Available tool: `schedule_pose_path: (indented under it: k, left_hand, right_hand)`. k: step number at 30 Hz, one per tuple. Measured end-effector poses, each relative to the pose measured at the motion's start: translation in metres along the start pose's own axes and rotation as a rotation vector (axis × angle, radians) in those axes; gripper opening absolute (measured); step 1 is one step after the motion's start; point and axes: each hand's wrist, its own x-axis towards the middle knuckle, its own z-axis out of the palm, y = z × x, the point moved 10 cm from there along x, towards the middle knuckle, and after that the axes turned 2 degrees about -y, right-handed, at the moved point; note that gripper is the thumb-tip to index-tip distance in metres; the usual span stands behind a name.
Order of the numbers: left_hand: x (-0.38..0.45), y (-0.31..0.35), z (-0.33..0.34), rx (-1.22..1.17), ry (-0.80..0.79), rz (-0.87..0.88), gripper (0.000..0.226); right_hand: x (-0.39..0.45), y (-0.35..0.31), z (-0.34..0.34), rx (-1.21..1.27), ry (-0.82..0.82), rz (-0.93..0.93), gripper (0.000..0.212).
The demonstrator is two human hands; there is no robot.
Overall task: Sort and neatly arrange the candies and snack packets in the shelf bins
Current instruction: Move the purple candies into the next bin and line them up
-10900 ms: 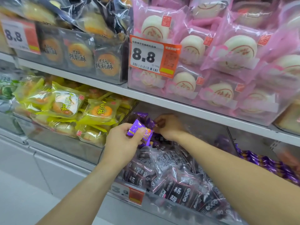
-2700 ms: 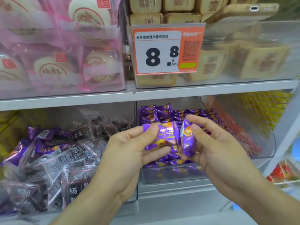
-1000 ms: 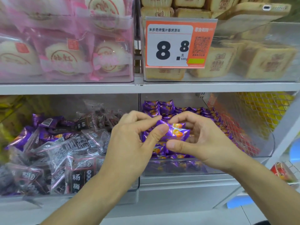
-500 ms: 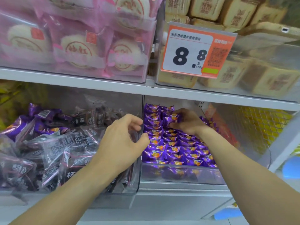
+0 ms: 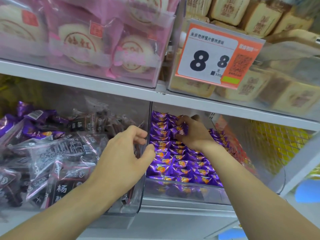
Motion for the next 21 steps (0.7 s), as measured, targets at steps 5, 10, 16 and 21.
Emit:
schedule_pose_path:
  k: [5, 10, 16, 21]
  left_hand:
    - [-0.0010, -0.0006, -0.0004, -0.003, 0.023, 0.001, 0.028]
    - [-0.0008, -0.0006, 0.0003, 0.002, 0.016, 0.000, 0.029]
    - [-0.0008, -0.0005, 0.0007, 0.013, 0.012, 0.005, 0.029]
    - [-0.0007, 0.0002, 0.0002, 0.016, 0.019, 0.010, 0.031]
  right_hand:
    - [-0.0027, -0.0002, -0.0046, -0.062, 0.060, 0.020, 0.031]
    - [-0.0020, -0.0014, -0.0070, -0.091, 0.083, -0.007, 0.029]
    - [-0.0012, 0.0057, -0.0081, 0.022, 0.141, 0.025, 0.029]
    - [-0.0003, 0.0042, -0.0020, 0.002, 0.123, 0.012, 0.022]
